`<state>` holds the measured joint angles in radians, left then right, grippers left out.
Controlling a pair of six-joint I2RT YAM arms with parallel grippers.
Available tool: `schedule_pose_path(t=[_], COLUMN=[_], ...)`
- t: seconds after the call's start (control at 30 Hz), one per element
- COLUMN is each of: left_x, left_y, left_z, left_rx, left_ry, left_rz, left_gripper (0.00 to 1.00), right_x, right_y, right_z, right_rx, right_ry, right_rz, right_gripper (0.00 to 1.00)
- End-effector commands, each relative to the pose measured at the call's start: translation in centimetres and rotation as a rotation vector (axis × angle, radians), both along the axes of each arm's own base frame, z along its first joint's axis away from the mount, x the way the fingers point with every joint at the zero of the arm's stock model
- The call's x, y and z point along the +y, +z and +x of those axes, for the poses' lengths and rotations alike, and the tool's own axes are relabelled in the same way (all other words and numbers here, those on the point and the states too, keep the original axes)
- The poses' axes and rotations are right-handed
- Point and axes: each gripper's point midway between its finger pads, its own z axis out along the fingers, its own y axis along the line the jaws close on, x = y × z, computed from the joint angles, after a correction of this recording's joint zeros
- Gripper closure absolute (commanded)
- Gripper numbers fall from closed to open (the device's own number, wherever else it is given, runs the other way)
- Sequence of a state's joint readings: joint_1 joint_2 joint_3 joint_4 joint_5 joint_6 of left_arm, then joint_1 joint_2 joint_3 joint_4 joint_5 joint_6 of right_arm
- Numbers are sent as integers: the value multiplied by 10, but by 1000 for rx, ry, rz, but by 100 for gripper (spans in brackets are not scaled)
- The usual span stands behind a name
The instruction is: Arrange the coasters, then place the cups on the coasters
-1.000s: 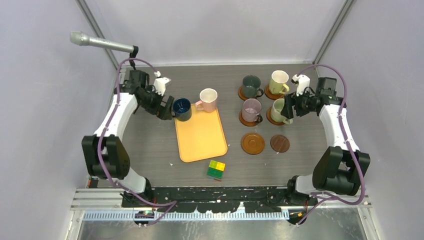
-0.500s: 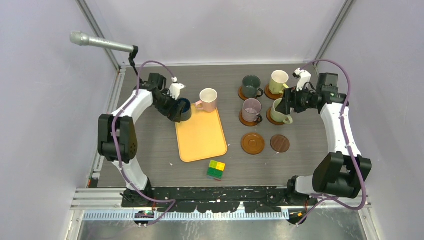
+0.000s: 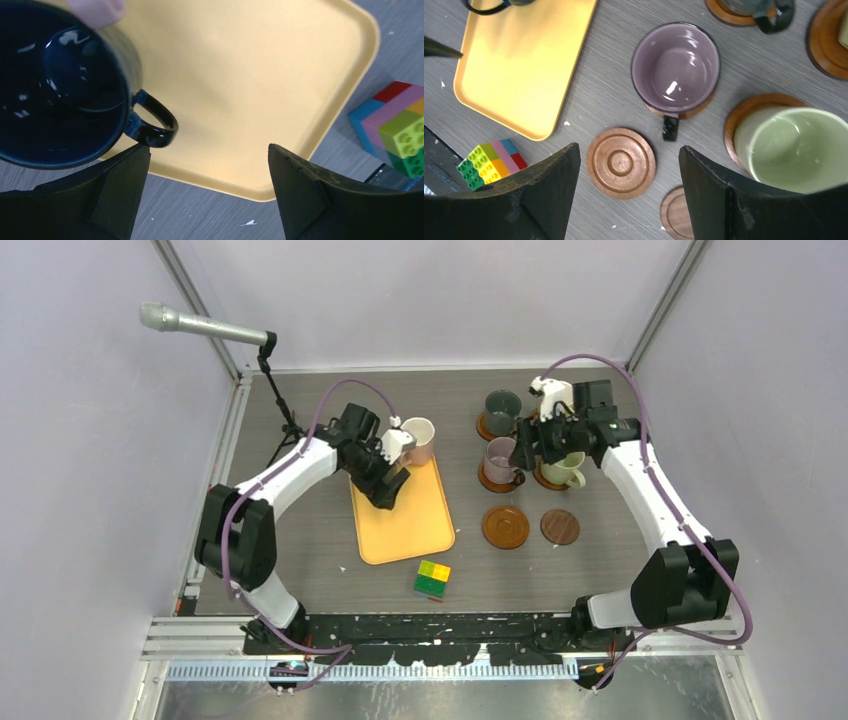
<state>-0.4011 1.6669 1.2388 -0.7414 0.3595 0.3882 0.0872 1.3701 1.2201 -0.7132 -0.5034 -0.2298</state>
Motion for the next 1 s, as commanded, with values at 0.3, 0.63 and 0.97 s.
schedule_pose_path(t=[0.3,0.63,0.97], left_x=[19,133,159], left_y=[98,161,169], left_z=[-2,-8,-14], left_rx=[-180,-433,-491], left_ry=[244,823,940], left_rz=[-145,-66,-51], left_gripper=[0,0,0], right_x=[107,247,324], right_y=[0,-39,-58], right_z=[34,17,23], right_rx=[-44,-78,-144], right_ry=[-12,-40,-118], right_rz=[50,-61,-53], right_gripper=[27,23,23])
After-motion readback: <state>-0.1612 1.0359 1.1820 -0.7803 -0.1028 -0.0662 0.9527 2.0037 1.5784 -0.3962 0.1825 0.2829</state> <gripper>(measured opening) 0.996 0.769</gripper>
